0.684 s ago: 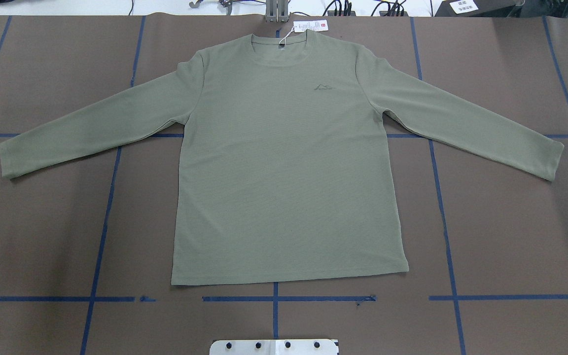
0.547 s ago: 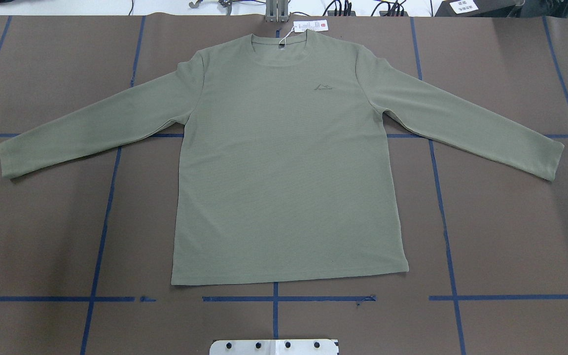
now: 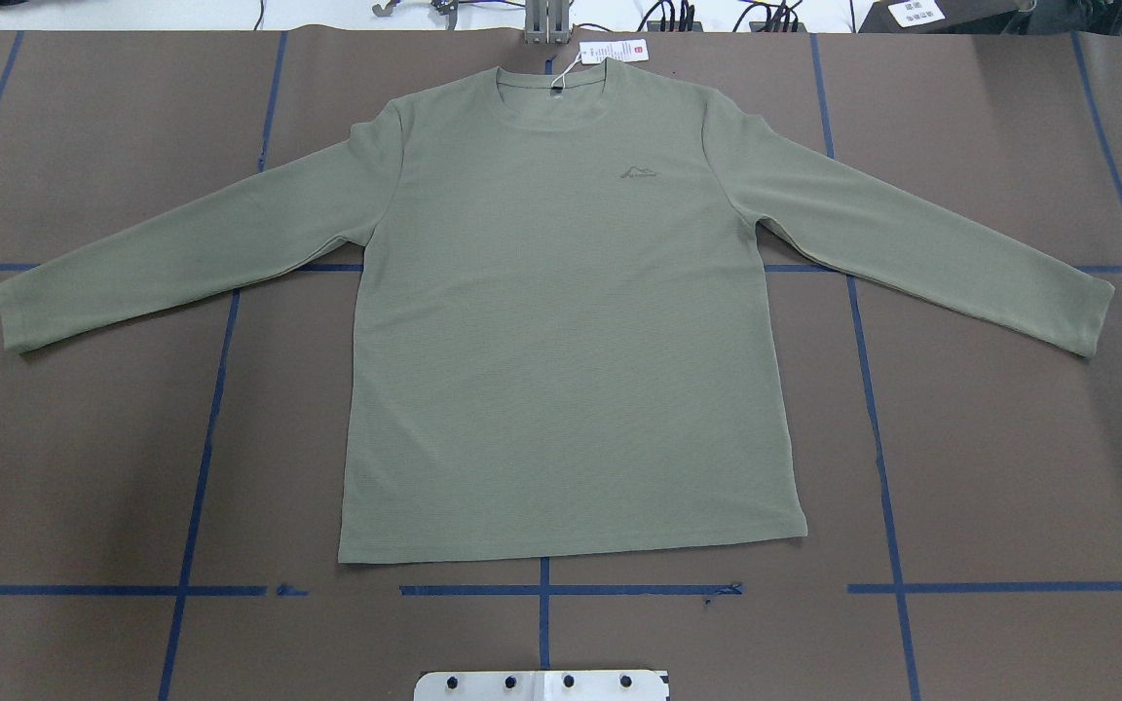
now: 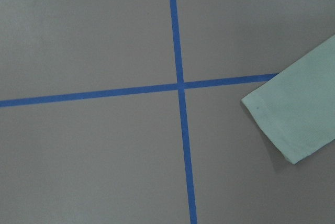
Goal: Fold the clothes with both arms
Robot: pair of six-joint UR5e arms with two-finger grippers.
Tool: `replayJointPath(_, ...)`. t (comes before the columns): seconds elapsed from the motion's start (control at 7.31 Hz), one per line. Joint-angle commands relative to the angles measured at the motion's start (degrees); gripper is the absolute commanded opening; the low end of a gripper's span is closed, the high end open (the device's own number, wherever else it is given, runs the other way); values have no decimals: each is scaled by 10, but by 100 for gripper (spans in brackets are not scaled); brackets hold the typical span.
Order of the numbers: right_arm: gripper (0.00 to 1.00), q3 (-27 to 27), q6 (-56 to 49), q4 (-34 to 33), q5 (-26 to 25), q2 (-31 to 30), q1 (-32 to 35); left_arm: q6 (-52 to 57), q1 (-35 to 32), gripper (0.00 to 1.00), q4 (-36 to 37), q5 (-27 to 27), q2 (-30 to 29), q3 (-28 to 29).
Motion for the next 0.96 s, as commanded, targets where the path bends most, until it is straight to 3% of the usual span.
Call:
replayJointPath(0.0,100,-13,24,39,-4,44,-42,-4,13,100,-77,0,-20,8)
replayJointPath(0.14,100,-38,59,114,-6,45,-65,-6,17,100,-94,-5,-15,14)
replayJointPath(0.41,100,-133,149,328,-6,22,-106,-6,19,100,-97,-5,-45,21)
replayJointPath(0.55,100,-175,153,375,-7,22,-130,-5,19,100,-100,-6,-48,26)
replayJointPath(0.82,100,-176,223,378,-15,29,-174,-4,19,100,-101,-6,-44,29)
